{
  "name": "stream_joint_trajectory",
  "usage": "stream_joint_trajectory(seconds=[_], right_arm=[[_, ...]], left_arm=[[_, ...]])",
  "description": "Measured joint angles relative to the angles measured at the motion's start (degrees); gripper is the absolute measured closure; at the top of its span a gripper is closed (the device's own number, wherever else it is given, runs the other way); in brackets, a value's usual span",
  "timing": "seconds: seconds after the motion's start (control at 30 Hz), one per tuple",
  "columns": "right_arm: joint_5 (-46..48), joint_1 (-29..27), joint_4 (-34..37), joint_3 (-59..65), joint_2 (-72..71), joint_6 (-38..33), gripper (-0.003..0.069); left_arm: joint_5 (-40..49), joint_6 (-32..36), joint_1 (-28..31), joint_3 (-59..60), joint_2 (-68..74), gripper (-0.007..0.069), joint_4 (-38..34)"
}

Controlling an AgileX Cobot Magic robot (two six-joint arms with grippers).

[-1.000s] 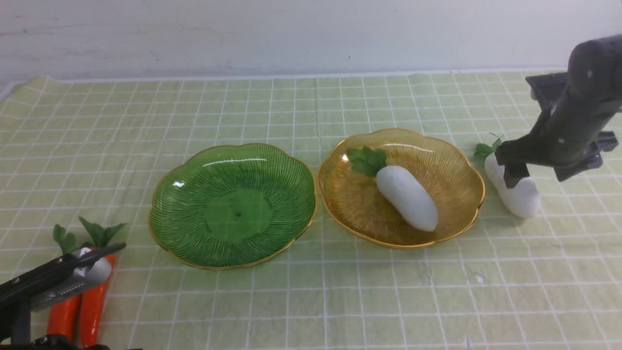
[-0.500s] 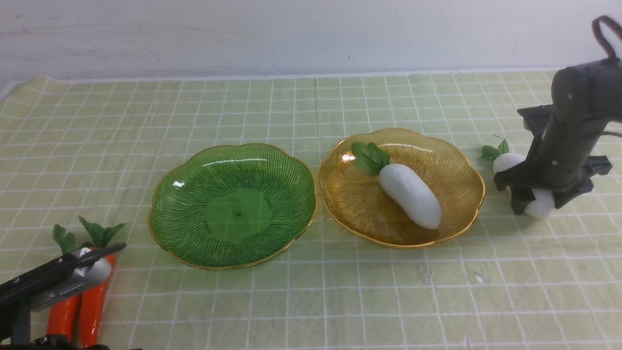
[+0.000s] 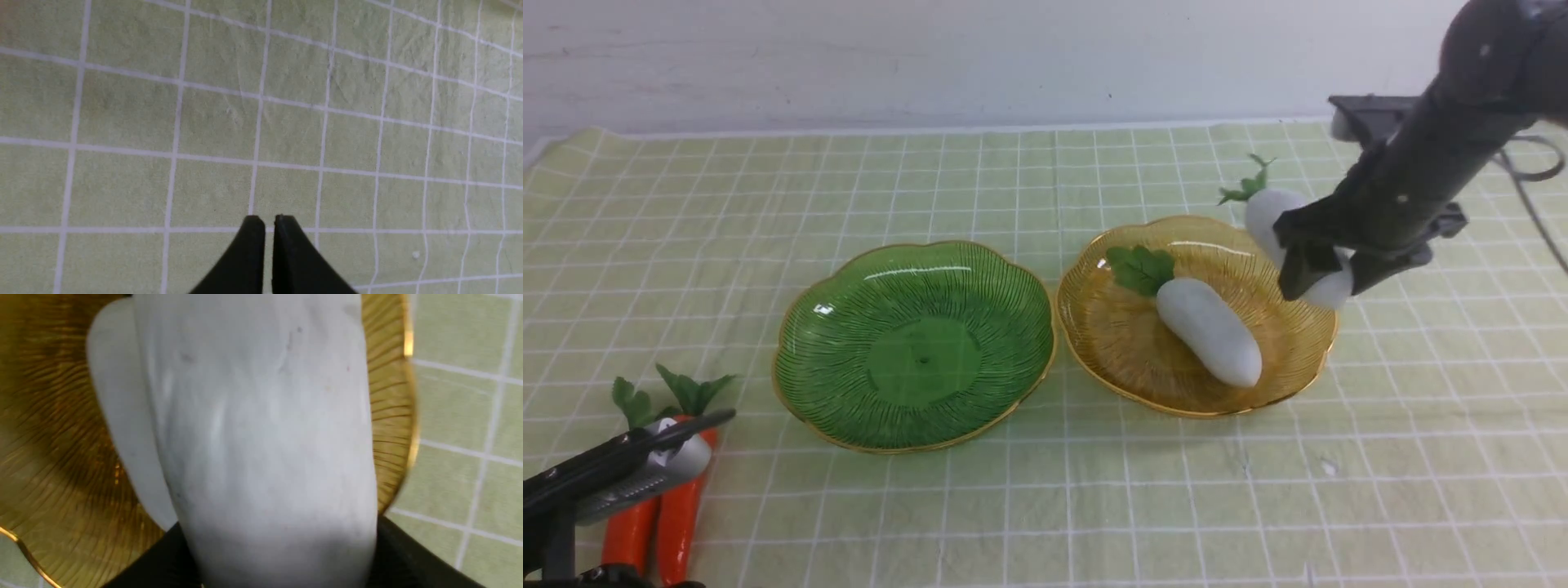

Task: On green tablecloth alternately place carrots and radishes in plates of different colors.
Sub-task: 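Place the white radish on the plate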

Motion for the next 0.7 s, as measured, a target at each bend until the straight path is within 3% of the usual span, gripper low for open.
stream_joint_trajectory(seconds=[0.27,0.4,0.5,0.7], right_arm=[[2.63,2.81,-0.11,0.07,3.62,0.6,0.0181],[3.9,3.06,-1.47,-0.32,3.74,3.56,0.0053],[4.02,3.11,-2.32,-0.38,3.14,5.83,0.0006],[4.02,3.11,-1.54,-0.02,-1.91,7.31,0.002]], left_arm=[[0.24,-0.02,-0.06,0.0,0.0,0.0583,0.06],[0.65,-0.07,-0.06,0.0,0.0,0.0561,0.06],[2.34,-0.07,-0.06,0.0,0.0,0.0542,0.62],[4.79,-0.07,-0.06,0.0,0.0,0.0503,2.97]])
